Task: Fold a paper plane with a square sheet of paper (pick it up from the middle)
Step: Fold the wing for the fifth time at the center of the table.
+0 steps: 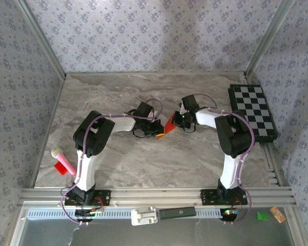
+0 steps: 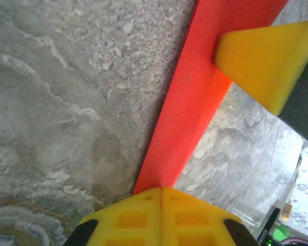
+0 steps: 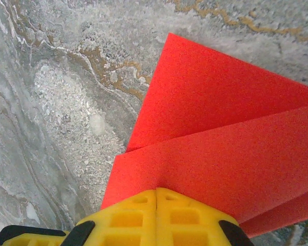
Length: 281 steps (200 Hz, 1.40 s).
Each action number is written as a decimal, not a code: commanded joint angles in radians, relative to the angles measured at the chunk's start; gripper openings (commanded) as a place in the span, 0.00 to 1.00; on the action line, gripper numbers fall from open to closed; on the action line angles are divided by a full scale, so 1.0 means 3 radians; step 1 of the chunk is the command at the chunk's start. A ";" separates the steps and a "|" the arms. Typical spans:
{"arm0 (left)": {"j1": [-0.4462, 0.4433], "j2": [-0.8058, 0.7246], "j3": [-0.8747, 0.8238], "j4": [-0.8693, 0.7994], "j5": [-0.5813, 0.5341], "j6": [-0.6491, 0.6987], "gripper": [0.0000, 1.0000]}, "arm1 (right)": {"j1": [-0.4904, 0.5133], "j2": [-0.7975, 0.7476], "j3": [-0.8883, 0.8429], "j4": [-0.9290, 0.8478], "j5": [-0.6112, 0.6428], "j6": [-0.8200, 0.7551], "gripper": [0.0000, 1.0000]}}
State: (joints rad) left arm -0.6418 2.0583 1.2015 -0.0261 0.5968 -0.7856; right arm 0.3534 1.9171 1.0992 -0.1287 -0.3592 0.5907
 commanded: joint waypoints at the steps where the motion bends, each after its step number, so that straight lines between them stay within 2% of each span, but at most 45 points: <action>1: -0.0009 0.0051 -0.0130 -0.0309 -0.0153 0.0052 0.00 | -0.0083 0.0046 -0.0148 -0.0025 0.0212 0.0009 0.00; 42: -0.0020 -0.0091 -0.0009 0.0052 0.0090 0.0060 0.00 | -0.0084 0.0123 -0.0229 0.0052 -0.0086 -0.0077 0.00; 60: -0.0027 -0.0095 0.0115 0.0127 0.0124 0.0093 0.04 | -0.0072 0.0131 -0.0209 0.0053 -0.0239 -0.0188 0.00; 118: -0.0033 0.0216 0.0523 -0.0095 -0.0040 0.0164 0.05 | -0.0049 0.0086 -0.0080 -0.0009 -0.0461 -0.0383 0.00; 173: -0.0068 0.0368 0.0660 -0.0364 -0.0109 0.0251 0.00 | -0.0078 -0.0097 0.0101 -0.0168 -0.0435 -0.0404 0.04; 202: -0.0085 0.0390 0.0674 -0.0447 -0.0125 0.0284 0.00 | -0.0085 -0.0265 0.0157 -0.0344 -0.0248 -0.0369 0.15; 249: -0.0100 0.0413 0.0714 -0.0501 -0.0138 0.0308 0.00 | -0.0074 -0.0468 0.0136 -0.0883 0.0839 -0.0301 0.51; 262: -0.0100 0.0415 0.0715 -0.0510 -0.0143 0.0313 0.00 | -0.0066 -0.0460 0.0153 -0.0969 0.1005 -0.0290 0.57; 281: -0.0096 0.0415 0.0722 -0.0527 -0.0162 0.0318 0.00 | -0.0045 -0.0392 0.0232 -0.1053 0.1041 -0.0316 0.61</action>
State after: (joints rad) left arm -0.6640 2.1593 1.3987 -0.1333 0.5663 -0.7143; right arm 0.3332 1.7912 1.1271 -0.3408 -0.1650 0.4988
